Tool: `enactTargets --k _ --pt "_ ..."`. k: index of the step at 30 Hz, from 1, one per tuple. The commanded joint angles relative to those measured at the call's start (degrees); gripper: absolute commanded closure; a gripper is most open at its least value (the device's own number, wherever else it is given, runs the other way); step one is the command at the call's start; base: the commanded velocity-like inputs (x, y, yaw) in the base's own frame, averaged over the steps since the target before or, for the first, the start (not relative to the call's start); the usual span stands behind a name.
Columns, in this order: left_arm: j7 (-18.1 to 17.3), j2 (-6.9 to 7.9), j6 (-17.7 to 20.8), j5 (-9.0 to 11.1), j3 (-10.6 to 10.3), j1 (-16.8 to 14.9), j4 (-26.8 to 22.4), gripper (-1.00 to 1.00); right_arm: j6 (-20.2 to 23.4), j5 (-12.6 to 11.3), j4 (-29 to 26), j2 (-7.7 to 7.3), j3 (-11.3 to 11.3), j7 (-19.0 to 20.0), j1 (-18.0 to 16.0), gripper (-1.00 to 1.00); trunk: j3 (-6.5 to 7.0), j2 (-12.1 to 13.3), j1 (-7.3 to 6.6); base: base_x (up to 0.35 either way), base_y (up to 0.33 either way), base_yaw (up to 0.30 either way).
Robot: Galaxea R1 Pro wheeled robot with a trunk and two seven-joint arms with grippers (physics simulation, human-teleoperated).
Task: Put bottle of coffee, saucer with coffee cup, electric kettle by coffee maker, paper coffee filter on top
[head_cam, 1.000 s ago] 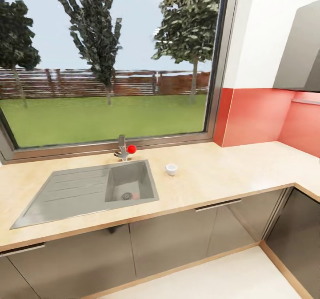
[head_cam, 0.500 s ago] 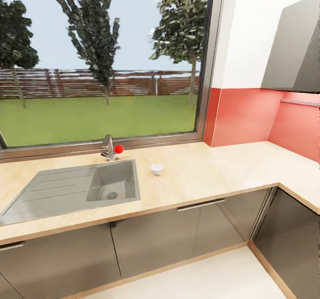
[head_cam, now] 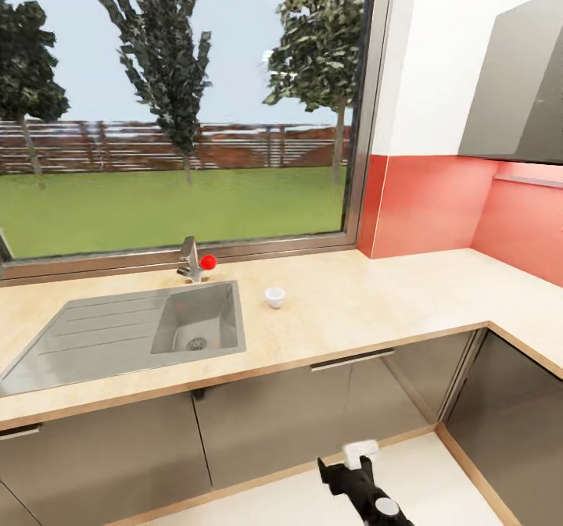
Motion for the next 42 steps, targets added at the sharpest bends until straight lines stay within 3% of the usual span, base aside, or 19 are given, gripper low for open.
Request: enactTargets --k 1,11,16,18,21,22,23,26,28,29,42 --pt "0.09 -0.01 0.23 -0.6 0.45 -0.01 -0.09 -1.0 -0.77 -0.62 -1.28 0.13 0.25 0.09 -0.04 -1.0 -0.09 -0.09 0.03 0.0 0.0 0.0" --pt "0.09 0.09 0.27 -0.78 0.27 0.22 -0.04 -1.0 -2.34 -0.7 -22.17 0.85 0.16 -0.01 -0.05 -1.0 -0.09 -0.09 0.03 0.0 0.0 0.0" --pt "0.09 0.24 0.29 -0.84 0.06 0.68 0.29 -1.0 0.69 -0.65 -31.78 0.95 0.15 -0.16 -0.11 -1.0 -0.09 -0.09 0.03 0.0 0.0 0.0" --pt "0.09 0.28 0.29 -0.89 0.0 0.72 0.47 -1.0 4.78 -0.61 -34.18 1.0 0.15 -0.22 -0.24 -1.0 -0.09 -0.09 0.03 0.0 0.0 0.0" --pt "0.16 0.42 0.32 -0.93 -0.04 0.77 0.7 -1.0 15.79 -0.62 -37.75 1.3 0.1 -0.87 -2.25 -1.0 -0.09 -0.09 0.03 0.0 0.0 0.0" --pt "0.21 0.47 0.44 -0.94 -0.05 0.81 0.75 -1.0 19.31 -0.61 -38.68 1.67 0.11 -1.52 -3.96 -1.0 -0.09 -0.09 0.03 0.0 0.0 0.0" --pt "0.57 0.58 0.94 -0.93 0.0 0.86 0.92 -1.0 27.12 -0.33 -39.65 4.24 0.13 -5.48 -10.39 -1.0 -0.09 -0.09 0.03 0.0 0.0 0.0" --pt "1.01 0.68 1.06 -0.85 0.12 0.87 1.2 -1.0 32.83 -0.3 -38.9 5.55 0.14 -11.42 -15.07 -1.0 -0.09 -0.09 0.03 0.0 0.0 0.0" --pt "1.11 0.43 1.29 -0.78 0.07 0.88 1.3 -1.0 40.97 -0.42 -35.43 6.1 0.09 -16.92 -19.39 -1.0 -0.09 -0.09 0.03 0.0 0.0 0.0" --pt "0.87 0.47 1.41 -0.78 0.07 0.88 1.33 -1.0 42.46 -0.43 -33.44 5.96 0.0 -17.54 -20.04 -1.0 -0.09 -0.09 0.03 0.0 0.0 0.0" --pt "0.97 0.46 1.35 -0.6 0.38 0.79 1.28 -1.0 42.83 -0.51 -32.56 5.64 0.41 -17.62 -20.17 -1.0 -0.09 -0.09 0.03 0.175 0.0 0.0"
